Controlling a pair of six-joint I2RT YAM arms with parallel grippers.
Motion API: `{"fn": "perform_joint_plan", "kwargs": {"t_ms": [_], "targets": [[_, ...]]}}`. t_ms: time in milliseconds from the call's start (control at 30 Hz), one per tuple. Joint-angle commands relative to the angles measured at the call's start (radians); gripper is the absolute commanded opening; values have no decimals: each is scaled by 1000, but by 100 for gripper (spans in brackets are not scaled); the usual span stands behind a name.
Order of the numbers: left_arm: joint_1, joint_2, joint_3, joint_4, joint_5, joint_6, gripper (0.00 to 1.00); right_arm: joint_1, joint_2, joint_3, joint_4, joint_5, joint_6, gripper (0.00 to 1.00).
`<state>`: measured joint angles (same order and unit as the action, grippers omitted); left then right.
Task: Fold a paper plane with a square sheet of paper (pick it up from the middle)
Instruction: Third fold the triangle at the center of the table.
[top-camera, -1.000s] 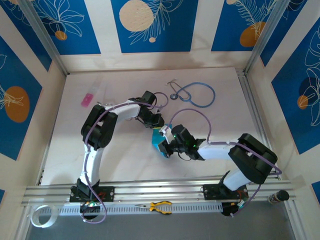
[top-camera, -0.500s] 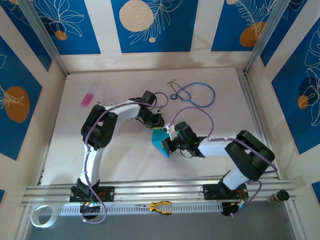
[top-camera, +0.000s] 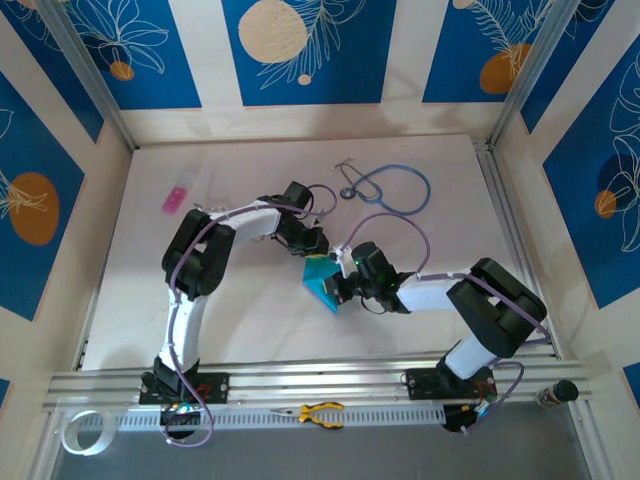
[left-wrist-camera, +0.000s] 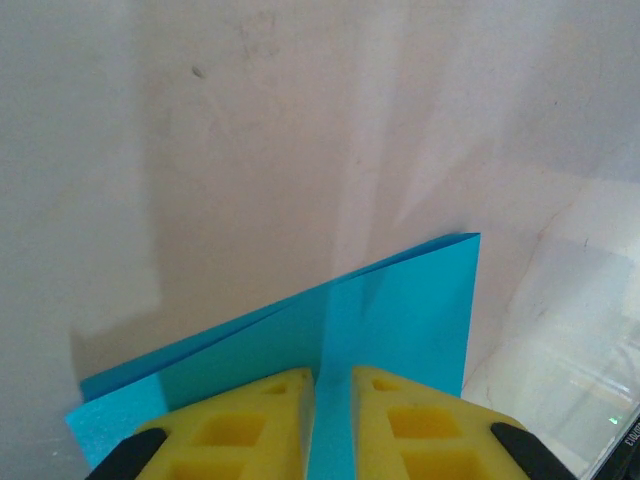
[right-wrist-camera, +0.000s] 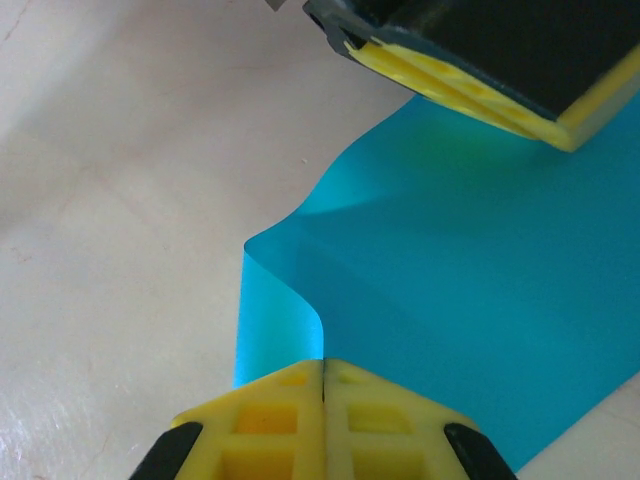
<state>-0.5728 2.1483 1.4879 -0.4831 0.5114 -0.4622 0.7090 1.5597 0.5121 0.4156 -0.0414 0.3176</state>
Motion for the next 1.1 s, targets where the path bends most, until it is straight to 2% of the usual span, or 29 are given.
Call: {"fn": "perform_joint_plan", "kwargs": {"t_ms": [0, 1067], "targets": [[-10, 9, -17, -31, -42, -1, 21, -5, -9, -27, 27, 1, 24, 5], [-10, 7, -22, -31, -55, -4, 22, -5, -26, -51, 10, 73, 37, 5]]}}
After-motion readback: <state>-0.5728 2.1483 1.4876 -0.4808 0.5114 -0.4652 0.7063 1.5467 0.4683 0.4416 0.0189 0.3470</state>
